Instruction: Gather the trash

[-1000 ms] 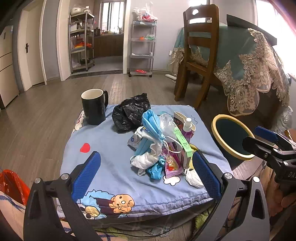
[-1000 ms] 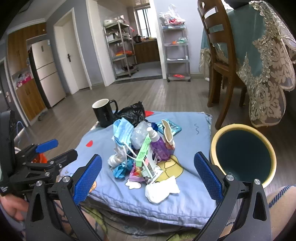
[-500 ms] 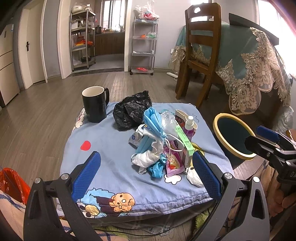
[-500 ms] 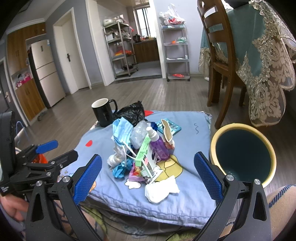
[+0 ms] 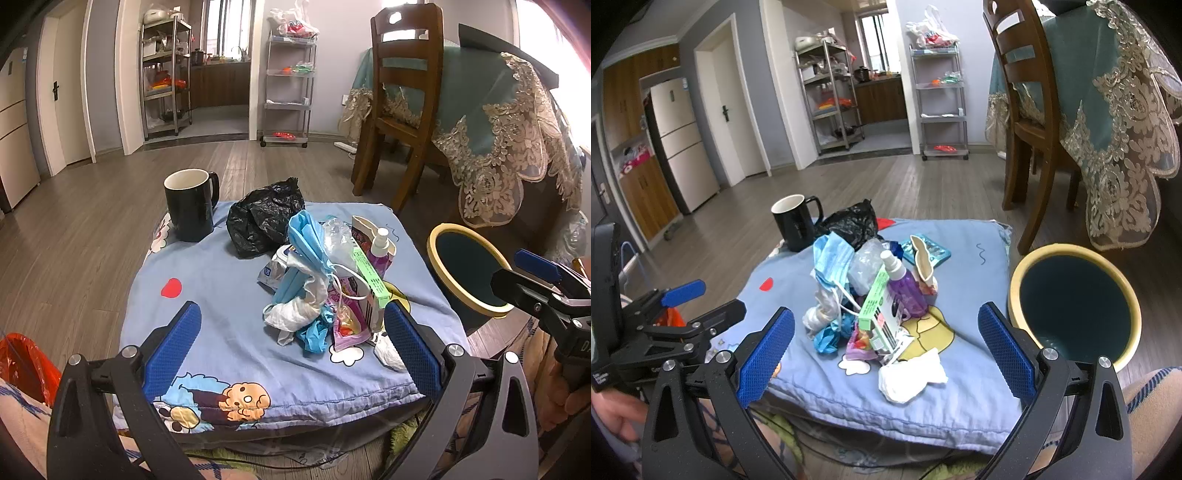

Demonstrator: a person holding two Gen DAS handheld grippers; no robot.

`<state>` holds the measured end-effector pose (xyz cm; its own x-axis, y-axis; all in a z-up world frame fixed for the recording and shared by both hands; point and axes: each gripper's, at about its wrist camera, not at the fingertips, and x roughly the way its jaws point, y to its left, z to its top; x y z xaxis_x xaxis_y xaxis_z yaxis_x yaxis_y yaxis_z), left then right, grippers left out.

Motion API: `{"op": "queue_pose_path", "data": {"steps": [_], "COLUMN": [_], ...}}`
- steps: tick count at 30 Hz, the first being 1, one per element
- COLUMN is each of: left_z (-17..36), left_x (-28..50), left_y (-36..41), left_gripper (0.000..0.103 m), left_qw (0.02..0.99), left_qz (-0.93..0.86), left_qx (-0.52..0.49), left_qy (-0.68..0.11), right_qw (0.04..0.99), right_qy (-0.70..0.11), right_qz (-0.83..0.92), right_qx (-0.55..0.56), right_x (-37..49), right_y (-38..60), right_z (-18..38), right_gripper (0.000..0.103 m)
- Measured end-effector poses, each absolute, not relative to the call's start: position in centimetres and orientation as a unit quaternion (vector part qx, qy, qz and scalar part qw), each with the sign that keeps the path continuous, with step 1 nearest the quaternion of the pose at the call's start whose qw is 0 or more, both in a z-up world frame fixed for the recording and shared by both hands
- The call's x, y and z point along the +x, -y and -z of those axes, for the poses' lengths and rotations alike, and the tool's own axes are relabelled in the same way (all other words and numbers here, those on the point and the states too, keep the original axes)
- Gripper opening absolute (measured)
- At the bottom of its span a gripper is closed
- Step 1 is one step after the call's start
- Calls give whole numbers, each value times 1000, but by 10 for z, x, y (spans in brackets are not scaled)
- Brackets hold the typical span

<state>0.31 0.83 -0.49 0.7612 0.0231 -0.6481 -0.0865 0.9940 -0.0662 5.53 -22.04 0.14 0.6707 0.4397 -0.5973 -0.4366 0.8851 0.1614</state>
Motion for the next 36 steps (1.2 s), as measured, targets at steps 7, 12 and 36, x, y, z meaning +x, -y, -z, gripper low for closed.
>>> {"op": "queue_pose_path", "data": {"steps": [7,12,36], "left_z": [6,7,44], "left_x": [3,4,66], "left_y": [-9,-10,-13], "left_gripper": [97,97,96], "left_qw": [937,936,884], "left_qz": [-30,-30,-23], "left_qx": [-46,-46,-91], "left_qy": [-346,-347,-458], "right_qw": [914,914,859], "right_qy": [-328,-328,-480], "right_qz": [-240,-240,-179], "right_qx": [2,2,9], "right_x": [55,55,91], "right_y": [219,220,222], "right_z": [-2,-2,67], "right_gripper": [99,99,92]}}
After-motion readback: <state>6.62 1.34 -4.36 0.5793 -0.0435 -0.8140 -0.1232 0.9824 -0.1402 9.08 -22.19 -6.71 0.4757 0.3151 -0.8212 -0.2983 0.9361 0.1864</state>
